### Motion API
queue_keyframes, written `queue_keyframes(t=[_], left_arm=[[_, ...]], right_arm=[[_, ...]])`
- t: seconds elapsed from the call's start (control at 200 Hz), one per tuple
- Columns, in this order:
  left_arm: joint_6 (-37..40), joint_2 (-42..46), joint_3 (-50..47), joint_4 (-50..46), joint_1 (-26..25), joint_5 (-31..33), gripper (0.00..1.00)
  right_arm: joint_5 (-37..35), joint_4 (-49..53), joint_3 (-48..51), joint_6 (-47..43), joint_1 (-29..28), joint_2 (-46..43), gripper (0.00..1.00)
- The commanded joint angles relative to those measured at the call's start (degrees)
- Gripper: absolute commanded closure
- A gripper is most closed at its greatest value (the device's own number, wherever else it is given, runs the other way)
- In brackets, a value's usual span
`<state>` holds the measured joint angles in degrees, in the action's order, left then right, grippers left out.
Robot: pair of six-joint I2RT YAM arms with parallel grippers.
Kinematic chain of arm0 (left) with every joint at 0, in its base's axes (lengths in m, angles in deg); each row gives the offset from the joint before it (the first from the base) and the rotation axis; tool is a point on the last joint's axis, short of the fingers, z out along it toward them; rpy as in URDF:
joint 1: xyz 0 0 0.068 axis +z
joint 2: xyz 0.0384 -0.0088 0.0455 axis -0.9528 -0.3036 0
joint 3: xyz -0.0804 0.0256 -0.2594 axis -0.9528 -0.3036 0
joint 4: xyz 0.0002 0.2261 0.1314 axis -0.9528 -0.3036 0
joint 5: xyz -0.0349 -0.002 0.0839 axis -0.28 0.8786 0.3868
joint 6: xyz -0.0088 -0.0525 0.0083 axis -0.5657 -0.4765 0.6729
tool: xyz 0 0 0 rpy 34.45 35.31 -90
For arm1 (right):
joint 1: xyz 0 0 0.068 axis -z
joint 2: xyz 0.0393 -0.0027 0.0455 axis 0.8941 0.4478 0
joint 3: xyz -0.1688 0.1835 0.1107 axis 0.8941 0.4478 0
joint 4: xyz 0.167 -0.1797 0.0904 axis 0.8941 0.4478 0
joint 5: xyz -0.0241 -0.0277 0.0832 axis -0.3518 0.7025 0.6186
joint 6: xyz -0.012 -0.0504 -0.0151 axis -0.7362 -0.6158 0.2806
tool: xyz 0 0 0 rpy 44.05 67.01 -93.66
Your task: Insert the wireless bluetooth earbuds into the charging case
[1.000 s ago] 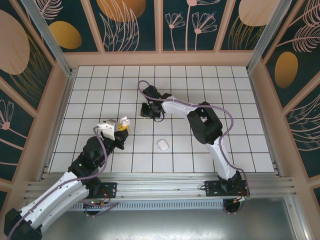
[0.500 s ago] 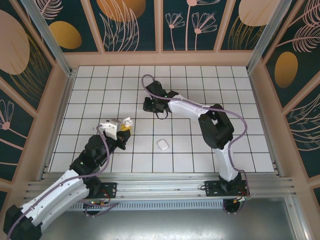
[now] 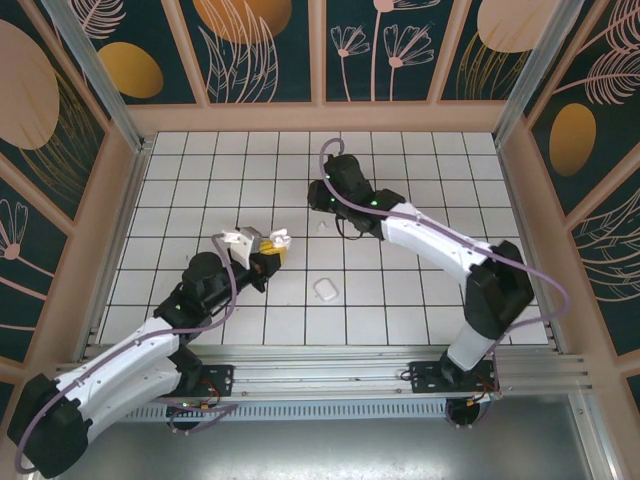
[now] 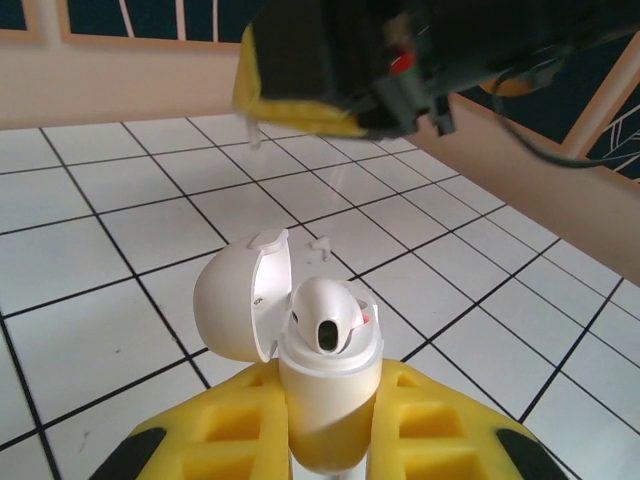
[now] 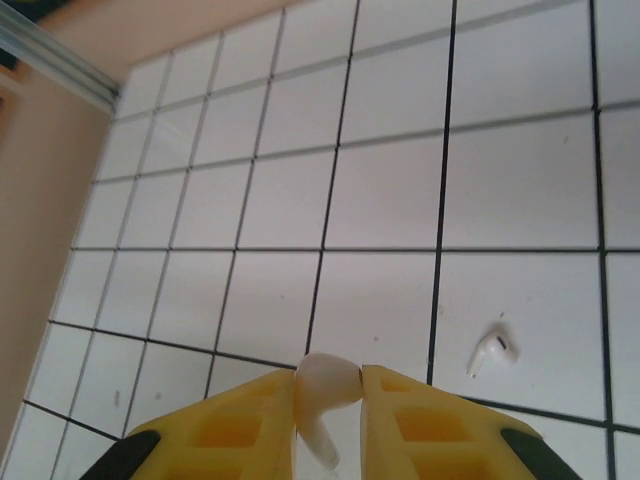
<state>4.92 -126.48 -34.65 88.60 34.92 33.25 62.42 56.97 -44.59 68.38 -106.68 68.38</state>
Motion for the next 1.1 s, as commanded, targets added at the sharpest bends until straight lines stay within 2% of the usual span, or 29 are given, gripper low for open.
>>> queue_keyframes(t=[0.0, 0.285, 0.465, 0.696, 0.866, 1.096], left_arm=[[-1.51, -2.96, 3.91, 6.93, 0.14, -2.33, 1.00], [-1.76, -11.72, 8.96, 15.59, -1.36, -1.48, 1.00], [3.02, -17.68, 13.68, 17.78, -5.85, 1.59, 1.00], [5.79, -24.21, 19.51, 20.19, -12.16, 9.52, 1.00], [5.60, -27.76, 22.34, 21.73, -14.13, 12.76, 1.00], [5.21, -30.13, 24.00, 24.04, -15.02, 11.79, 1.00]], right_arm=[[-4.08, -3.75, 3.68, -2.13, -0.59, -6.28, 0.79], [-4.79, -7.60, 11.28, -3.43, -0.86, -19.39, 0.79], [-5.72, -6.06, 13.15, -4.57, -1.49, -26.30, 0.79], [-8.35, -6.82, 16.47, -5.91, -2.66, -35.07, 0.79], [-8.26, -8.51, 18.79, -6.68, -2.73, -38.25, 0.79], [-5.54, -10.28, 19.91, -7.79, -2.72, -38.37, 0.79]])
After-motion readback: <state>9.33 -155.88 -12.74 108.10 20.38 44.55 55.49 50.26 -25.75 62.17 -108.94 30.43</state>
